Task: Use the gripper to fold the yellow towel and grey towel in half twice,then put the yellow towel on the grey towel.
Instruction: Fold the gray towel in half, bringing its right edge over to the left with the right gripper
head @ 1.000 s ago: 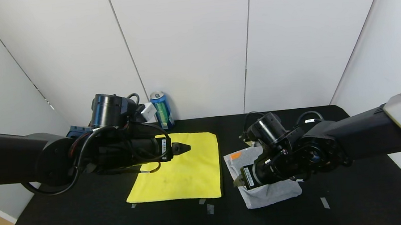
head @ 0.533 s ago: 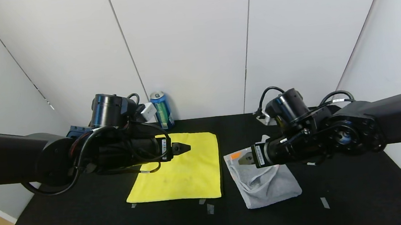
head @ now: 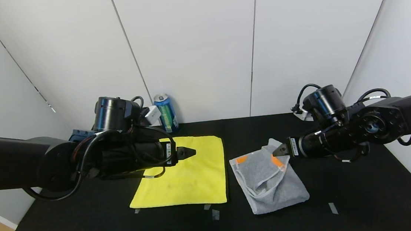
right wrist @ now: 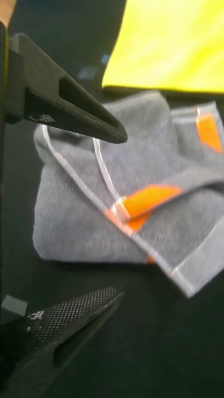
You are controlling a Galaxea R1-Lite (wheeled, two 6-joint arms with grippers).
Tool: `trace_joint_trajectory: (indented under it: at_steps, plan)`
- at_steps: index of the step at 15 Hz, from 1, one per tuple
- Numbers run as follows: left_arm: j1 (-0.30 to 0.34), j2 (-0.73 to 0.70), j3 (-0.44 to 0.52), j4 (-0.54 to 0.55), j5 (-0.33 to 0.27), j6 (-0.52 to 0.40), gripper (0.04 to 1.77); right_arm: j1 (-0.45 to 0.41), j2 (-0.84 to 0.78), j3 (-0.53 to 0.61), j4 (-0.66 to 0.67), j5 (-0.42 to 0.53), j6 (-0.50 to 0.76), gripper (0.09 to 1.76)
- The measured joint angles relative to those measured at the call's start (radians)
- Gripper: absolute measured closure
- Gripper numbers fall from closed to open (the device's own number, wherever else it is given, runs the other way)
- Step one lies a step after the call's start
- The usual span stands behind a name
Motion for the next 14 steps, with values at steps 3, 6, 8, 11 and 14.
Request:
trace_joint_trajectory:
  at_steps: [3,6,8,11,14]
  plan:
    - [0.0,0.001,0.0,-0.002,0.0,0.0,0.09,-0.016,0.036,0.002,-0.027,-0.003,0.0,0.18]
    - [0.0,0.002,0.0,-0.001,0.0,0.0,0.09,-0.02,0.076,-0.008,-0.063,0.0,0.001,0.16]
    - [0.0,0.002,0.0,-0.002,0.0,0.0,0.09,-0.018,0.101,-0.019,-0.073,0.003,0.002,0.16]
    - [0.0,0.002,0.0,-0.002,0.001,0.0,0.09,-0.013,0.136,-0.037,-0.074,0.003,0.002,0.15]
    - [0.0,0.003,0.0,-0.002,0.001,0.0,0.09,-0.006,0.162,-0.057,-0.073,0.003,0.002,0.15]
